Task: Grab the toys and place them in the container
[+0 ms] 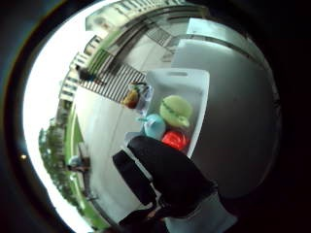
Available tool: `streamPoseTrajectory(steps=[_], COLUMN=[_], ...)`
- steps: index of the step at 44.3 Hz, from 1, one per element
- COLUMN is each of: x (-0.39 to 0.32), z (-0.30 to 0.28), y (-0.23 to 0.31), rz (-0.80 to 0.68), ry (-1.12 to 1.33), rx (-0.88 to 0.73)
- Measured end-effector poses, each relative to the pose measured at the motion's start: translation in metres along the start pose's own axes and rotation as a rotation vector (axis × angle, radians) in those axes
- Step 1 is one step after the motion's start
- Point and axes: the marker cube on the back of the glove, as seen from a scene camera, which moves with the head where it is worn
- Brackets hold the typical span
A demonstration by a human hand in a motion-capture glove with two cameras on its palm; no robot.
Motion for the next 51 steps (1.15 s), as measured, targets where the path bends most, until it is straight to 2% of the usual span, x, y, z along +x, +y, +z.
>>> streamPoseTrajectory(steps=[4,21,33,51], x=[0.045,0.227,0.288,0.317], z=[0.002,0.012,0.017,0.033], y=[0.008,0.084,0.128,0.150], rz=[0.145,0.360,0.404,0.403], ry=[0.055,0.097,0.136,0.146], rx=[-0.005,0.001,-0.017,-0.034])
